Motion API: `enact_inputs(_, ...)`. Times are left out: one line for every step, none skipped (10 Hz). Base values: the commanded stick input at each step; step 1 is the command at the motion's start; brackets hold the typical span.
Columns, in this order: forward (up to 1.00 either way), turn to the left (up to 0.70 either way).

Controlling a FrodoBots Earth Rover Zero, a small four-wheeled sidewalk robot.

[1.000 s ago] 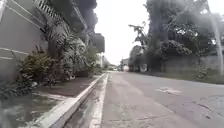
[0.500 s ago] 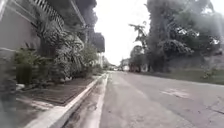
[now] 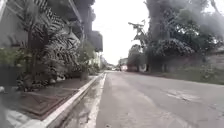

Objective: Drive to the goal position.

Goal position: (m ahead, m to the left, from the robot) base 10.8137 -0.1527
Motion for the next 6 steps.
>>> enact_inputs(0.70, 0.00)
enact_inputs(0.70, 0.00)
enact_inputs(0.70, 0.00)
enact_inputs(0.70, 0.00)
enact_inputs(0.70, 0.00)
enact_inputs(0.69, 0.00)
